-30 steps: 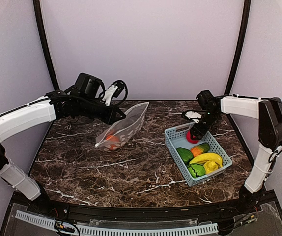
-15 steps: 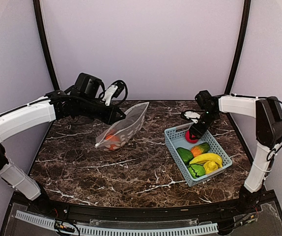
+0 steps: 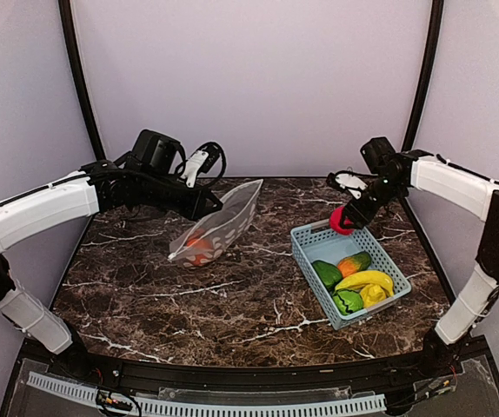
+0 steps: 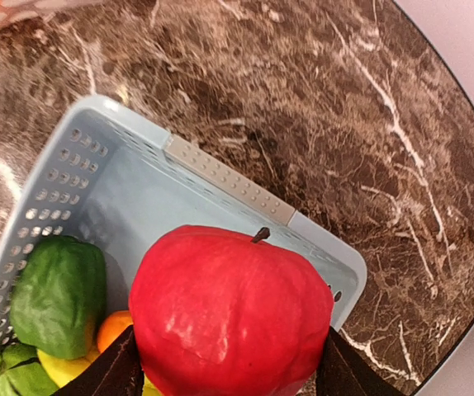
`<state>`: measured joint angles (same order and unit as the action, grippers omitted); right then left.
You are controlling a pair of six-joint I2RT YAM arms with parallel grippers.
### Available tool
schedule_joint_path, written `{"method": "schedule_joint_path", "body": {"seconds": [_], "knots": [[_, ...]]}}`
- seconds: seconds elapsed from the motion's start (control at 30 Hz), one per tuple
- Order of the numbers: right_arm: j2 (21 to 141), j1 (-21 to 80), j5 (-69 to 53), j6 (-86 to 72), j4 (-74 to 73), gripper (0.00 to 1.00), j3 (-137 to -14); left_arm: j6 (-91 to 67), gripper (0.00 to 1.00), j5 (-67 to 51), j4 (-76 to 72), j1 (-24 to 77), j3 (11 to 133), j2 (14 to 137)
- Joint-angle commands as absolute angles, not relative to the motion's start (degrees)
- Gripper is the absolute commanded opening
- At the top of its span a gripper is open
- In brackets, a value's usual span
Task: Place the food in the zip-top bag and seal the zipper
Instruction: Pick up the fake fruit from the bin, then zip the fake fruit into the zipper food storage bag.
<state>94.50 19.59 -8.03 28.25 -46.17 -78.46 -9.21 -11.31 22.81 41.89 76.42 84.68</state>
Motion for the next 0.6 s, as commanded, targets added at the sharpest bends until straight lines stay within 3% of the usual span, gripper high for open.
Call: {"method": "schedule_joint_path", "body": {"seconds": [0.0,0.27,0.37,0.57], "knots": [[89.00,19.51,-16.69,28.59,-48.42,0.52,-82.32,-9.08,0.01,-10.88,23.61,41.57,77.30,84.42],[86.76,19.99,-30.43,29.10,-50.80,0.52,-96.49,-10.61,0.01,-10.58,28.38,41.62,84.82,88.34],[86.14,20.88,-39.11,25.94,-46.85,0.53,-97.46,-12.83,0.01,-11.89,28.21,41.66,86.74,89.29],[87.17,27.89,-44.57,20.42,-41.68,0.54,-99.13,-16.89,0.01,-14.55,27.06,41.81,88.98,90.77]]}}
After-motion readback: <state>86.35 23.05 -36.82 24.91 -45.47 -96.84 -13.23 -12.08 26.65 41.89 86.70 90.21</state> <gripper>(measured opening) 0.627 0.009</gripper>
